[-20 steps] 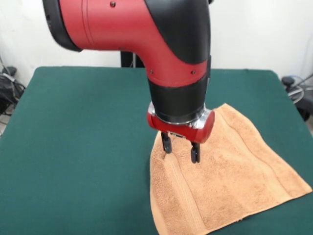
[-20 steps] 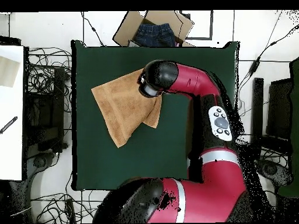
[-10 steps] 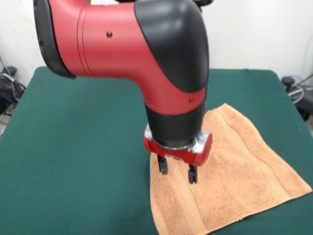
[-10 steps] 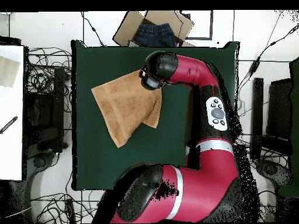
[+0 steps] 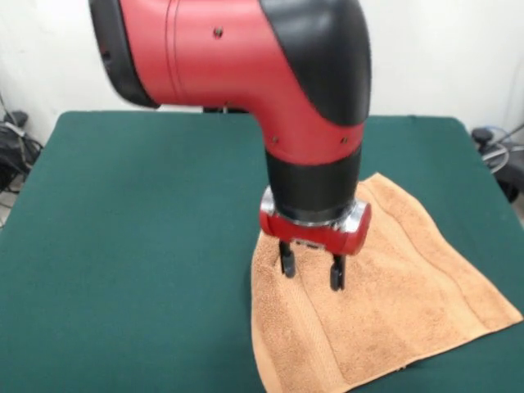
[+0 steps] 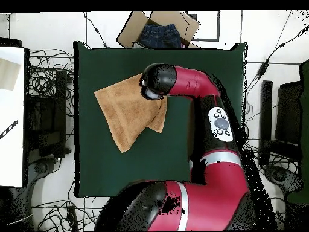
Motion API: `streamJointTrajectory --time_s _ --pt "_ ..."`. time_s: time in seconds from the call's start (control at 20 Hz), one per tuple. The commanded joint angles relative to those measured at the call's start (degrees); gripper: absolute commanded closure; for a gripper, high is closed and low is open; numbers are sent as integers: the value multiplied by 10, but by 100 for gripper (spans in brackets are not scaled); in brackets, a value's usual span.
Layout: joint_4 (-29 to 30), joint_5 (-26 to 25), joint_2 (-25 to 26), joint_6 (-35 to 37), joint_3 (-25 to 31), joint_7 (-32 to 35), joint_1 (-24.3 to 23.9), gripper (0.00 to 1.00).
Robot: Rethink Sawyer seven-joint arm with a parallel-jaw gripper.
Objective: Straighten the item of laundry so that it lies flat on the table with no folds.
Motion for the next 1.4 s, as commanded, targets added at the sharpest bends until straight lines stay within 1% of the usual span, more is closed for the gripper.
streamJointTrajectory --time_s 0.05,0.35,0.6,0.75,0.95,1.15,1.25,1.4 --pt "136 -5 -69 -43 20 18 9 0" --pt "164 6 -100 -45 10 51 25 0" --pt "171 11 -102 -56 12 59 26 0" --pt "203 17 -123 -69 13 65 23 0" --pt "219 19 -137 -80 2 85 37 0" --pt "231 26 -152 -87 -12 118 61 0" --pt "231 30 -148 -91 -14 124 67 0" --pt "205 34 -123 -97 -22 138 86 0"
